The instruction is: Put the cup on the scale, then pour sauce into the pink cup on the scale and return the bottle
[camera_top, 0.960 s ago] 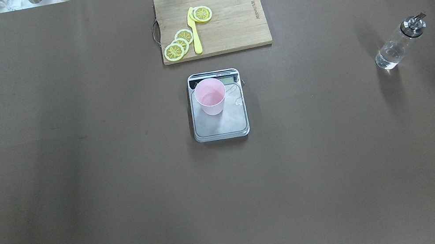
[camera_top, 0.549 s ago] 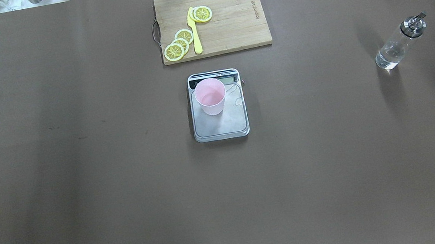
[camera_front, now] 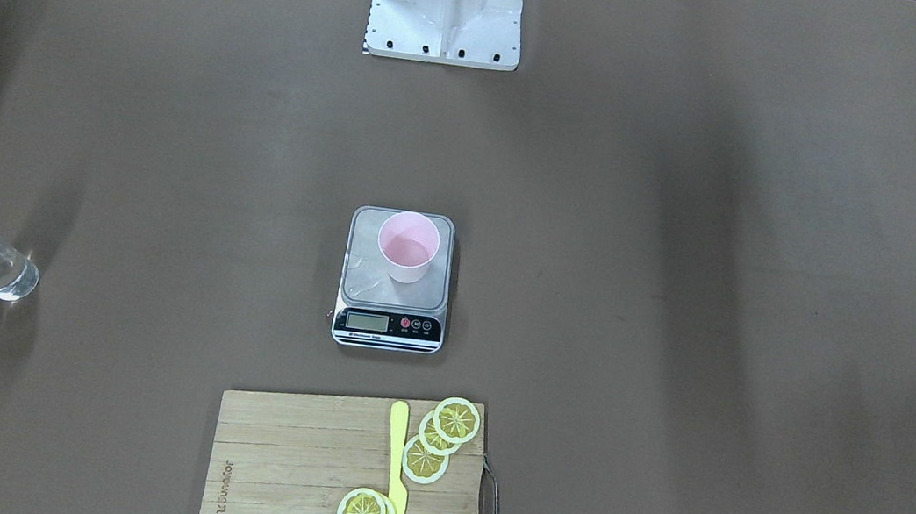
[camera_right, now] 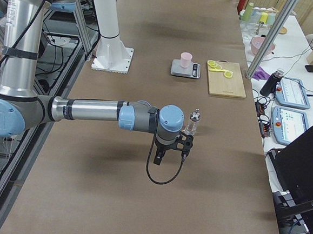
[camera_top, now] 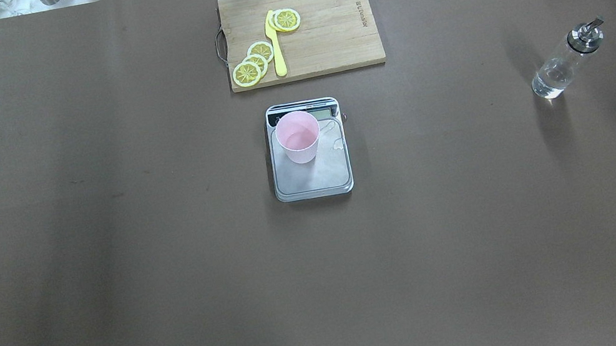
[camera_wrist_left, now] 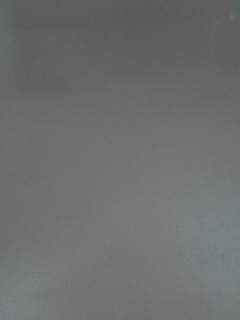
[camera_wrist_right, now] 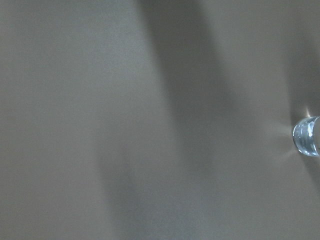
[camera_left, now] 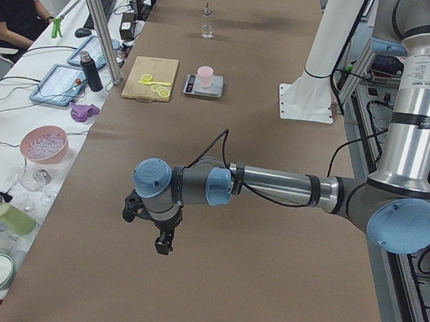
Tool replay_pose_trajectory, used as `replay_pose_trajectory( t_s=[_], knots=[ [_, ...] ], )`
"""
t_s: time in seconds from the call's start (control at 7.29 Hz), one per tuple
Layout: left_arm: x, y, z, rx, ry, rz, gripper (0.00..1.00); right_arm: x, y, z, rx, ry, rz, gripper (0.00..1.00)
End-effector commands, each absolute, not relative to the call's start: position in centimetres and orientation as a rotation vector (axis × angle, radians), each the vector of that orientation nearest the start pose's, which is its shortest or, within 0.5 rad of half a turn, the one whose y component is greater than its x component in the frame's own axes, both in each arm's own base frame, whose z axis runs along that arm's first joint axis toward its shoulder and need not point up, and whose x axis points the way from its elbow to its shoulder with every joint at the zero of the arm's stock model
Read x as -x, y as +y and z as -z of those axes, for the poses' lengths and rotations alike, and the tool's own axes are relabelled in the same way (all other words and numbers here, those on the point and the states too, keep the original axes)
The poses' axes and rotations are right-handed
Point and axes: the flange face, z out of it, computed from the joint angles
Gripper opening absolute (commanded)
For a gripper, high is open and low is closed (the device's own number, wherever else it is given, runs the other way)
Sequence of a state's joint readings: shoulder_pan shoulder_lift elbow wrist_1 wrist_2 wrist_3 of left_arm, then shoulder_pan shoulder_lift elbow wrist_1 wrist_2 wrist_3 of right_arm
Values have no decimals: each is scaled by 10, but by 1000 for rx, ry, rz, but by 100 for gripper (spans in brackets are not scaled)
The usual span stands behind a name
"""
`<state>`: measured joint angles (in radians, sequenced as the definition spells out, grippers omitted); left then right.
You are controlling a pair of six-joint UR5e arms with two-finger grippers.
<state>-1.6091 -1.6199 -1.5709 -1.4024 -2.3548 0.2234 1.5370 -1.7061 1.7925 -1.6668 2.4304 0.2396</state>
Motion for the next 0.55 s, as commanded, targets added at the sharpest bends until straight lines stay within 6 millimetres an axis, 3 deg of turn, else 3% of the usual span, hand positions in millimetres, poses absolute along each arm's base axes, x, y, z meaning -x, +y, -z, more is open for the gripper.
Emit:
replay_pose_trajectory(
  t_s=[0.0, 0.41],
  knots=[
    [82, -501, -651, -6, 790, -136, 98, -43, -435, -616, 128, -851, -199, 100],
    [82, -499, -653, -6, 788, -135, 98, -43, -435, -614, 123, -850, -199, 100]
  ],
)
